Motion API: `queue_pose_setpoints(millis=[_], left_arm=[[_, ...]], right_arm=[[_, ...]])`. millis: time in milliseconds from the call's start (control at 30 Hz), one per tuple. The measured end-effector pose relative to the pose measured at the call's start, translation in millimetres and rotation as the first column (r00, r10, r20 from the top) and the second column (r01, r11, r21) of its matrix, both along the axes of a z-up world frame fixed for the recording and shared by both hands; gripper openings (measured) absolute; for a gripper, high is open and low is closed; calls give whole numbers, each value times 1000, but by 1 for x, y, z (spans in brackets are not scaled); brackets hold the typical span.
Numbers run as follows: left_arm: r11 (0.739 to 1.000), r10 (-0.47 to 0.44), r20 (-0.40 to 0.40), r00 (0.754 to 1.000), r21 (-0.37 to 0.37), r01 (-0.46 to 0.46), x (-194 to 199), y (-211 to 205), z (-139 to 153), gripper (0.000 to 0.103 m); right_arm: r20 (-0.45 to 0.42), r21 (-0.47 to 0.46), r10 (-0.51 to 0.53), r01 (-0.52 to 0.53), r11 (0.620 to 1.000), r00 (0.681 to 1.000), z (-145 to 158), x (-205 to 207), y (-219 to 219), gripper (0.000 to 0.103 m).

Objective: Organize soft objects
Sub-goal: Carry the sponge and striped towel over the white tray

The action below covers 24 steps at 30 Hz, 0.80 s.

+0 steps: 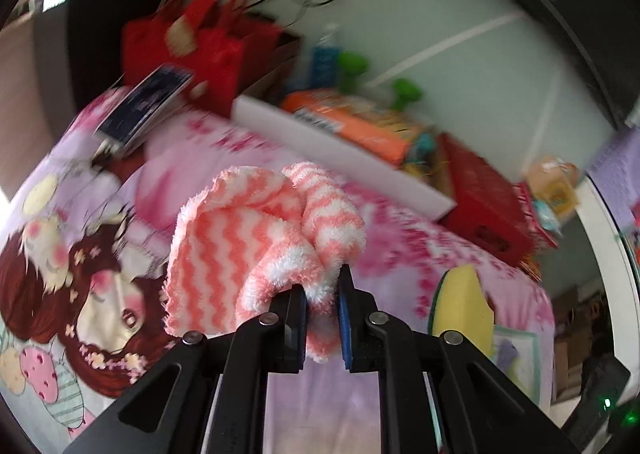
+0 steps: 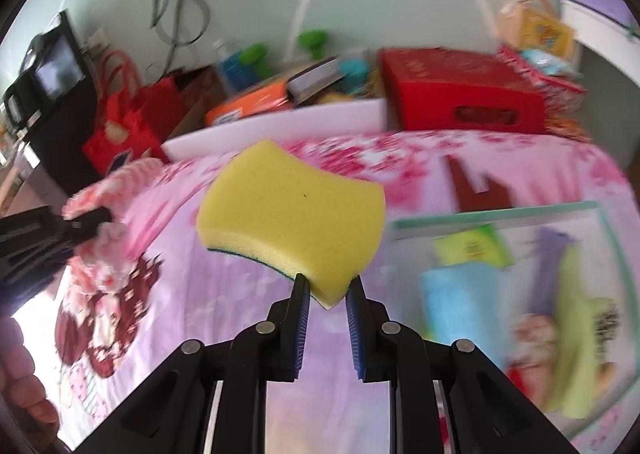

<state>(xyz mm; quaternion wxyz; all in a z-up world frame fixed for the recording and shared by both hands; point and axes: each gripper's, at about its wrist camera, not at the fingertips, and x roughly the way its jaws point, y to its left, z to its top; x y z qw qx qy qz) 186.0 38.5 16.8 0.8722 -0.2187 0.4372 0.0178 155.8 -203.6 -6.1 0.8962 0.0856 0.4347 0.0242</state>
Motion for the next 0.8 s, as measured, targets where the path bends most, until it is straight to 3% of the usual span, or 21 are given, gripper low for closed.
queue_pose_setpoints(millis=[200,400,667,800], left_arm=[[990,-141,114,983,47,136,-9,-52,37,13],[955,-292,145,946,99,279,-13,-110,46,14],[888,-456,138,879,136,439,-25,-179,42,14],[824,-561,127,818,177,538,-38,-227,35,14]], right_arm=[[-5,-14,-163,163,986,987,6,-10,-58,20],[-28,-26,-297,297,955,954,1,-23,-112,20],[-45,-31,-428,427,904,903,-3,-43,-164,20],[-59,-26,-469,468,883,881,-8,-49,-178,20]])
